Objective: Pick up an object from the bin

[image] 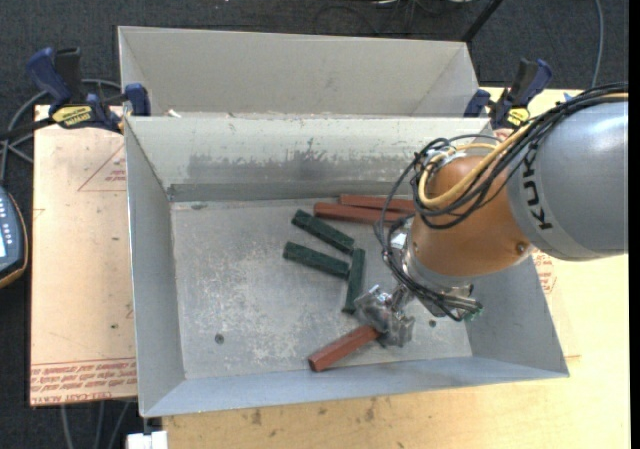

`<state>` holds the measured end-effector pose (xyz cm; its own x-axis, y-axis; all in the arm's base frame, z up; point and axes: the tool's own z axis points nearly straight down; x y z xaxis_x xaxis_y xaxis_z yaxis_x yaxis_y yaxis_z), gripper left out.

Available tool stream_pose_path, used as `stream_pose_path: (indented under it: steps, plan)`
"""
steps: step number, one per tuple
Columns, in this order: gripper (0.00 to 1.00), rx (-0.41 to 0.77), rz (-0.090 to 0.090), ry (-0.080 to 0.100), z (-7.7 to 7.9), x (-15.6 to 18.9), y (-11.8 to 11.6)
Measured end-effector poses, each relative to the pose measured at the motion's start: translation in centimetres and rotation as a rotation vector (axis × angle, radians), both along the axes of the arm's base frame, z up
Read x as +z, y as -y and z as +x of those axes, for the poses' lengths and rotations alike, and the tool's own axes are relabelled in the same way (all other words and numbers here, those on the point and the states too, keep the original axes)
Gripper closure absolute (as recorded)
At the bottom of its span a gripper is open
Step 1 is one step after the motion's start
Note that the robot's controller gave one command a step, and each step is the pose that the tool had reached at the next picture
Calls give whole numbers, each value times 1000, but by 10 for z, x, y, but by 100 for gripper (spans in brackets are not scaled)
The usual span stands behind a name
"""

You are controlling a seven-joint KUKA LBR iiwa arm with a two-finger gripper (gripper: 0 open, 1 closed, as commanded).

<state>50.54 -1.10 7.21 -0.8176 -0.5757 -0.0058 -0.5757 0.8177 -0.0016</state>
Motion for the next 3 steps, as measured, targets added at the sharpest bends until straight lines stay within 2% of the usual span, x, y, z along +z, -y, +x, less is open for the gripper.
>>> stream_pose_path:
  steps: [1,2,3]
  plan:
    - [100,-145,0,5,-9,164,3]
    - [0,-146,0,-3,-11,160,3]
    - [0,-127,2,-2,11,-5,-30]
